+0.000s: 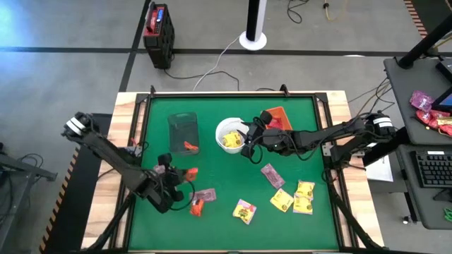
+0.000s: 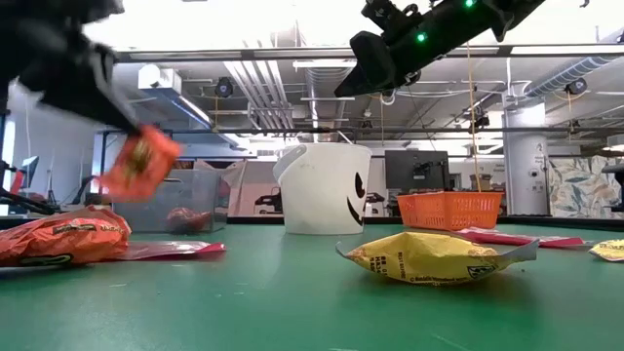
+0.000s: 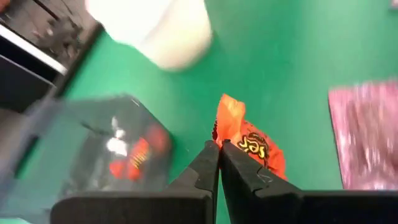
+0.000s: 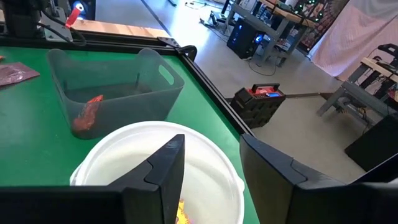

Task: Sort candy by brand, put in halloween buckets
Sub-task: Put the orange chocolate into the black bin

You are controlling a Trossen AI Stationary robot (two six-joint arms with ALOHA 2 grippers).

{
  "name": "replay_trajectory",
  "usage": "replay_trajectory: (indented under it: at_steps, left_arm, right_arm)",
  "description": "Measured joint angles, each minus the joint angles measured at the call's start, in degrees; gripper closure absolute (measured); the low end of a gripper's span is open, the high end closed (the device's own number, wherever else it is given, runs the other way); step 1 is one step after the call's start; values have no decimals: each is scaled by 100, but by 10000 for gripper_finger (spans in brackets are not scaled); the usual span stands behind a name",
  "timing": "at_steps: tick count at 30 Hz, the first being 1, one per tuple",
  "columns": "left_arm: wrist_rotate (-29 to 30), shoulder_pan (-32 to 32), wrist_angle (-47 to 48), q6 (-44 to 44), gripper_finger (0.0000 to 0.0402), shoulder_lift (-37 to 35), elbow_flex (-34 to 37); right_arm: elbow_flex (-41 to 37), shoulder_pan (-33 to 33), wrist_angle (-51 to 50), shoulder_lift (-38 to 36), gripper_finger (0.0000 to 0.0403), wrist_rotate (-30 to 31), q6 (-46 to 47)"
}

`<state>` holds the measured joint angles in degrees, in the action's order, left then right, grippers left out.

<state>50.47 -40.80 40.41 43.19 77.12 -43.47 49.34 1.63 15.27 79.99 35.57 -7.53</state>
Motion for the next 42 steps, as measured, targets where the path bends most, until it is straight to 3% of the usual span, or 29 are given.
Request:
replay_trajectory:
  at_steps: [3, 9, 13, 18, 24, 30, 34, 42]
  left_arm:
    - [342, 2, 212, -222, 402, -446, -151]
    - [1585, 241, 1226, -392, 402, -1110, -460]
    - [1682, 846, 1756, -399, 402, -1390, -456]
    - [1295, 1281, 1669, -1028, 402, -1471, -336]
    - [235, 768, 749, -1413, 401, -1471, -274]
    - [-29, 266, -655, -196, 393, -1208, 376]
    - [-46, 221, -1337, 516, 361, -653, 778]
    - [147, 225, -1436, 635, 247, 639, 769]
  right_arm:
    - [0, 0, 0, 0, 257, 0, 0]
    - [0, 0, 2, 0, 255, 0, 0]
    - [0, 0, 2, 0, 259, 0, 2]
    - [0, 0, 0, 0, 257, 0, 2]
    - [0, 0, -2, 0, 259, -2, 3]
    - [0, 0, 0, 0, 252, -149, 7]
    - [0, 0, 0, 1, 250, -153, 7]
    - [0, 0, 2, 2, 250, -162, 5]
